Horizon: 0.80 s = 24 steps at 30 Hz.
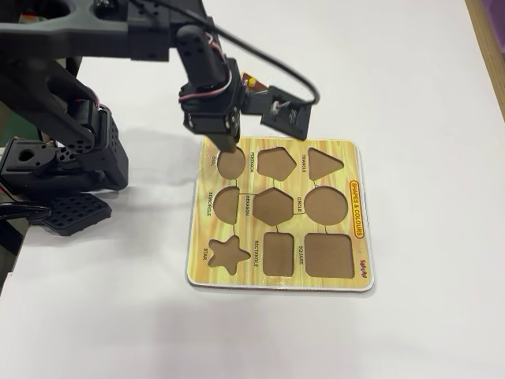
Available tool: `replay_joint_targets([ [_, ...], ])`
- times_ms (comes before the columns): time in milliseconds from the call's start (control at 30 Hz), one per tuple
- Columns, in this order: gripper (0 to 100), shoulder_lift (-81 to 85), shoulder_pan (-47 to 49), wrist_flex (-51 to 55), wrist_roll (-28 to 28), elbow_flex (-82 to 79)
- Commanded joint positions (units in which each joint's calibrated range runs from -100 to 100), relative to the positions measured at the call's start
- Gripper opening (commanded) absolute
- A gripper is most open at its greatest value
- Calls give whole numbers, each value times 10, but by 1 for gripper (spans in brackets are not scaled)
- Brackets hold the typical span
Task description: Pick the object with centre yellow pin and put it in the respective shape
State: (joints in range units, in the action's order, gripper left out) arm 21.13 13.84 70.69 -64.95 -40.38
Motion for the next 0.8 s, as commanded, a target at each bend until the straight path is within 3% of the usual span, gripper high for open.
replay_joint_targets([
  [0,5,-26,48,-6,-10,66],
  [433,6,-164,225,-6,-69,208],
  [767,6,-222,296,-6,-83,281],
])
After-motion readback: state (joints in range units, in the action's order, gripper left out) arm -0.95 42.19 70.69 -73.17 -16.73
